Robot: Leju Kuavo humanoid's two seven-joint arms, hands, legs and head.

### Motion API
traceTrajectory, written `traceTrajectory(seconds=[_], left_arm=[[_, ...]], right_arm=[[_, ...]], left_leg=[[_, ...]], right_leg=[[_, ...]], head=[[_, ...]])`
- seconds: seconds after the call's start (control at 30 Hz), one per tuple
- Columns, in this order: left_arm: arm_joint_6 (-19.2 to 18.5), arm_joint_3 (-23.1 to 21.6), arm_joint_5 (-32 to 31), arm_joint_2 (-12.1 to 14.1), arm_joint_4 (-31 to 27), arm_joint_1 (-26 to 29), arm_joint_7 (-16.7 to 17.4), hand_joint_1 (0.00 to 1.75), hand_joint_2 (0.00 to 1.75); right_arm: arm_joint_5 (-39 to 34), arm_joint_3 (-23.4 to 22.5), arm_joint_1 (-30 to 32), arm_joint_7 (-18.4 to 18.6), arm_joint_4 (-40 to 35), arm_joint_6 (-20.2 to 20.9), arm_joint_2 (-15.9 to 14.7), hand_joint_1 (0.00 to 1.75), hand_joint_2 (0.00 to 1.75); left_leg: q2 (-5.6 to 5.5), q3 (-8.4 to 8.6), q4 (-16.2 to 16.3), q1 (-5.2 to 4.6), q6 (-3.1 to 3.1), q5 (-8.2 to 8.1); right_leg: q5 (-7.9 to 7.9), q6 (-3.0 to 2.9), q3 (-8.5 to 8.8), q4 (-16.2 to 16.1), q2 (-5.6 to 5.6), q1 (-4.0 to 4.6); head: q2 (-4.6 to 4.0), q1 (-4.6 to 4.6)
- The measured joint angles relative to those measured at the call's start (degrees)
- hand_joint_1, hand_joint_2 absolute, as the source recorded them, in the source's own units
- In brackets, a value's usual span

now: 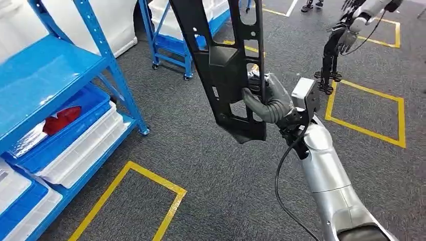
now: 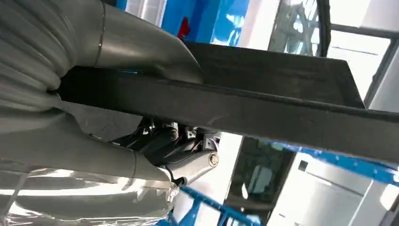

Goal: Take the parts from the cabinet and place them on the table.

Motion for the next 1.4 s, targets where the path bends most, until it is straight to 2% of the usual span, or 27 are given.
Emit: traceTrajectory(seconds=[0.03,0.17,0.23,0.27,0.33,0.37,0.4,0.47,0.5,0.53,0.6,0.67,0.7,0.73,0.77,0.83,0.87,0.9,0.97,1.0,1.03,1.17,1.2,1.27,1.33,1.37,1.4], left_arm=[[0.00,0.00,0.02,0.00,0.00,-0.04,0.00,0.00,1.75],[0.00,0.00,0.02,-0.09,0.00,-0.19,-0.24,0.00,1.75],[-0.04,0.00,0.13,-0.07,0.00,-0.22,-0.42,0.00,1.75],[-0.04,0.02,0.15,-0.07,0.00,-0.13,-0.42,0.00,1.75],[-0.07,0.04,0.15,-0.02,0.00,0.11,-0.42,0.00,1.75],[-0.09,0.07,0.15,0.02,0.00,0.20,-0.42,0.00,1.75],[-0.24,0.07,0.15,0.06,0.00,0.24,-0.44,0.00,1.75],[-0.72,0.07,0.17,0.18,-0.02,0.20,-0.44,0.00,1.75],[-0.81,0.07,0.17,0.26,0.00,0.18,-0.44,0.00,1.75],[-0.85,0.11,0.20,0.33,0.00,0.24,-0.42,0.00,1.75],[-0.83,0.11,0.20,0.39,0.00,0.18,-0.42,0.00,1.75],[-0.74,0.13,0.24,0.46,-0.02,0.05,-0.39,0.00,1.75],[-0.74,0.13,0.24,0.48,-0.02,-0.04,-0.39,0.00,1.75],[-0.74,0.13,0.24,0.48,-0.02,-0.08,-0.39,0.00,1.75],[-0.74,0.13,0.24,0.48,0.00,-0.03,-0.39,0.00,1.75],[-0.72,0.15,0.24,0.50,-0.02,0.16,-0.39,0.00,1.75],[-0.72,0.15,0.24,0.57,-0.02,0.16,-0.39,0.00,1.75],[-0.72,0.15,0.24,0.57,-0.02,0.15,-0.39,0.00,1.75],[-0.72,0.15,0.22,0.57,-0.02,0.09,-0.39,0.00,1.75],[-0.74,0.15,0.24,0.57,-0.02,0.08,-0.39,0.00,1.75],[-0.74,0.15,0.24,0.57,-0.02,0.08,-0.39,0.00,1.75],[-0.72,0.15,0.24,0.57,-0.02,-0.04,-0.37,0.00,1.75],[-0.74,0.15,0.24,0.57,-0.02,-0.13,-0.37,0.00,1.75],[-0.74,0.15,0.22,0.57,0.00,-0.14,-0.37,0.00,1.75],[-0.74,0.17,0.20,0.57,0.00,0.14,-0.31,0.00,1.75],[-0.74,0.22,0.57,0.59,0.00,0.18,-0.31,0.00,1.75],[-0.85,0.28,0.83,0.61,-0.02,0.14,-0.33,0.00,1.75]], right_arm=[[0.00,0.02,-0.10,0.00,0.00,0.04,0.02,1.75,1.75],[-0.04,0.00,-0.28,0.00,0.07,0.07,0.07,1.75,1.75],[-0.11,0.02,-0.68,-0.07,0.15,0.07,0.17,1.75,1.75],[-0.17,0.02,-0.77,-0.07,0.24,0.09,0.37,1.75,1.75],[-0.17,0.04,-0.70,-0.07,0.53,0.13,0.44,1.75,1.75],[-0.17,0.09,-0.64,-0.07,0.70,0.17,0.44,1.75,1.75],[-0.17,0.18,-0.63,-0.07,0.81,0.17,0.44,1.75,1.75],[-0.17,0.20,-0.66,-0.07,0.87,0.13,0.44,1.75,1.75],[-0.17,0.22,-0.68,-0.09,0.87,0.13,0.46,1.75,1.75],[-0.17,0.22,-0.77,-0.13,0.96,0.13,0.48,1.75,1.75],[-0.19,0.37,-0.88,-0.17,1.05,0.13,0.63,1.75,1.75],[-0.17,0.37,-0.81,-0.20,1.07,0.15,0.61,1.75,1.75],[-0.17,0.37,-0.78,-0.20,1.05,0.13,0.55,1.75,1.75],[-0.19,0.37,-1.05,-0.22,1.09,0.11,0.55,1.75,1.75],[-0.22,0.37,-1.18,-0.24,1.09,0.11,0.55,1.75,1.75],[-0.22,0.57,-1.08,-0.26,1.25,0.15,0.61,1.75,1.75],[-0.22,0.61,-0.99,-0.26,1.44,0.17,0.59,1.75,1.75],[-0.24,0.61,-0.88,-0.26,1.62,0.17,0.59,1.75,1.75],[-0.24,0.61,-0.89,-0.26,1.70,0.17,0.57,1.75,1.75],[-0.22,0.61,-0.94,-0.26,1.70,0.13,0.57,1.75,1.75],[-0.24,0.61,-1.04,-0.26,1.70,0.13,0.57,1.75,1.75],[-0.26,0.74,-1.07,-0.33,1.70,0.15,0.66,1.75,1.75],[-0.26,0.74,-1.07,-0.33,1.64,0.15,0.66,1.75,1.75],[-0.26,0.79,-1.25,-0.33,1.64,0.11,0.70,1.75,1.75],[-0.28,0.81,-1.17,-0.33,1.66,0.26,0.85,1.75,1.75],[-0.50,0.85,-1.17,-0.33,1.66,0.68,0.85,1.75,1.75],[-0.61,0.94,-1.19,-0.33,1.66,0.96,0.87,1.75,1.75]], left_leg=[[0.54,-0.09,0.06,-0.50,-0.31,-0.18],[2.69,0.51,-0.21,-0.57,-1.53,-0.56],[-2.25,-1.01,3.51,-0.02,-2.02,-3.34],[-3.44,-3.00,7.85,0.13,-2.15,-5.61],[-4.26,-7.51,16.93,0.13,-2.42,-8.92],[-4.28,-8.62,18.58,0.14,-2.43,-8.60],[-4.30,-8.19,17.08,0.14,-2.38,-6.94],[-4.92,-4.18,7.61,0.35,-2.13,-1.19],[-6.74,-2.14,2.87,0.58,-2.00,1.16],[-9.79,-1.57,1.58,0.75,-1.86,0.38],[-8.96,-1.41,0.79,0.49,-1.57,0.43],[-7.71,-1.17,0.24,0.55,-0.72,0.81],[-6.77,-0.81,-0.43,0.89,-0.14,1.22],[-6.12,-0.62,-0.75,0.70,0.23,1.34],[-5.41,-0.65,-0.77,0.54,0.41,1.33],[-3.77,-0.67,-0.73,0.27,0.63,1.18],[-2.98,-0.72,-0.69,0.20,0.63,1.15],[-2.24,-0.69,-0.68,0.16,0.63,1.08],[-0.96,-0.55,-0.59,0.13,0.41,0.86],[-0.45,-0.38,-0.51,0.09,0.18,0.68],[0.10,-0.28,-0.45,-0.09,-0.11,0.49],[2.26,0.21,-0.54,-0.45,-1.29,0.11],[1.94,0.12,-0.39,-0.17,-1.78,-0.37],[-2.89,-1.72,4.42,0.28,-2.14,-3.53],[-4.25,-6.72,15.00,0.35,-2.44,-8.20],[-4.27,-8.44,18.29,0.36,-2.53,-8.90],[-4.29,-8.93,18.82,0.39,-2.54,-8.21]], right_leg=[[-0.19,-0.59,0.16,-0.35,-0.68,0.64],[0.15,-1.78,0.02,-0.93,2.28,0.37],[0.41,-2.35,0.33,-1.29,3.33,0.04],[0.43,-2.55,0.32,-1.29,3.90,0.06],[0.42,-2.63,0.30,-1.25,5.44,0.18],[0.42,-2.62,0.32,-1.19,6.31,0.20],[0.42,-2.62,0.34,-1.10,7.10,0.19],[0.30,-2.44,0.39,-0.77,8.81,0.13],[0.18,-2.25,0.36,-0.57,9.49,0.09],[0.19,-1.98,0.03,-0.38,10.04,0.26],[0.64,-1.12,-0.77,-0.33,11.42,-0.32],[1.07,-0.19,-0.92,-0.82,12.86,-0.31],[0.62,-0.21,-1.01,-0.40,11.12,-0.40],[-0.88,-0.12,-1.92,1.56,7.54,0.08],[-2.97,0.07,-3.76,5.36,5.77,0.07],[-6.74,0.38,-8.28,14.69,4.51,-0.31],[-7.23,0.54,-9.61,17.40,4.38,-0.51],[-6.32,0.67,-9.28,16.86,4.24,-0.65],[-1.94,0.61,-4.46,8.01,3.28,-0.76],[0.06,0.41,-1.32,2.49,1.61,-0.64],[-0.50,0.13,0.33,-0.89,-1.27,-0.13],[0.02,-0.92,-0.02,-0.91,1.56,0.44],[0.36,-1.45,0.36,-1.37,2.34,-0.19],[0.49,-1.93,0.43,-1.58,3.27,-0.26],[0.51,-2.13,0.40,-1.57,4.78,-0.19],[0.53,-2.13,0.39,-1.56,5.55,-0.12],[0.54,-2.11,0.41,-1.52,6.41,-0.11]], head=[[0.00,-0.07],[0.02,-0.13],[0.02,-0.13],[0.00,-0.40],[0.00,-0.42],[0.00,-0.42],[0.00,-0.41],[0.00,-0.48],[0.00,-0.48],[0.00,-0.39],[0.00,-0.48],[0.00,-0.48],[0.00,-0.39],[0.00,-0.18],[0.02,-0.13],[0.00,-0.20],[0.02,-0.15],[0.00,-0.15],[0.00,-0.15],[0.02,-0.11],[0.00,-0.20],[0.00,-0.24],[0.02,-0.24],[0.02,-0.26],[0.00,-0.42],[0.00,-0.42],[0.02,-0.39]])
